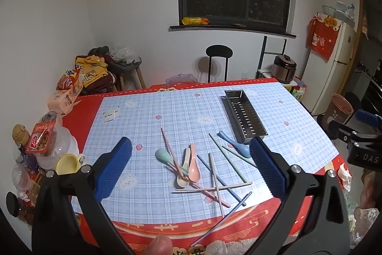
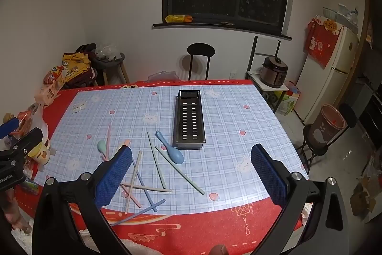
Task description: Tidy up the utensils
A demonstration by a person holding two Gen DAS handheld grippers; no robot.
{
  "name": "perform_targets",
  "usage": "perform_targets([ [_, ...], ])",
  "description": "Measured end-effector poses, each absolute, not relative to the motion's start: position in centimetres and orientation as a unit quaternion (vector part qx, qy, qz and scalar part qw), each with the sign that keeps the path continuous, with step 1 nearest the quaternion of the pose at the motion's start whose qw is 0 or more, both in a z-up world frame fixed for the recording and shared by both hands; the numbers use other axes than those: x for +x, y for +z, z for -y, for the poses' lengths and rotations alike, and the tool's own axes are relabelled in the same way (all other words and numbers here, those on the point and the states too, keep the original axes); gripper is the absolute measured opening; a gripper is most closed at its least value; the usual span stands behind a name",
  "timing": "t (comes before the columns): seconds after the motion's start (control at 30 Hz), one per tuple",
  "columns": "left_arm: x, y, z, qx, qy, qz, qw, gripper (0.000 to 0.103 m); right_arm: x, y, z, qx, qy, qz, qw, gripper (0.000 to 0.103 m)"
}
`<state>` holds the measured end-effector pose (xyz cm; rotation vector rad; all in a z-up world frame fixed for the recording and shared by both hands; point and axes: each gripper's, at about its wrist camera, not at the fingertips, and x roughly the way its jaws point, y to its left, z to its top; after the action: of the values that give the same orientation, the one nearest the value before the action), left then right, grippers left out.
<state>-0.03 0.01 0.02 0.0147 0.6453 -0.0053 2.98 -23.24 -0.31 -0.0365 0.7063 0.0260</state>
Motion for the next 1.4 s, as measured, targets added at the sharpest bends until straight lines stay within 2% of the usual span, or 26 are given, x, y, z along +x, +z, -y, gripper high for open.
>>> perform_targets([
  [1.4,0.68,-0.27,-0.04,0.016,-0.003,-0.32,0.947,0.097,3.16,-0.26,23.32,-0.02,0.011,-0.34,0.94,0.098],
])
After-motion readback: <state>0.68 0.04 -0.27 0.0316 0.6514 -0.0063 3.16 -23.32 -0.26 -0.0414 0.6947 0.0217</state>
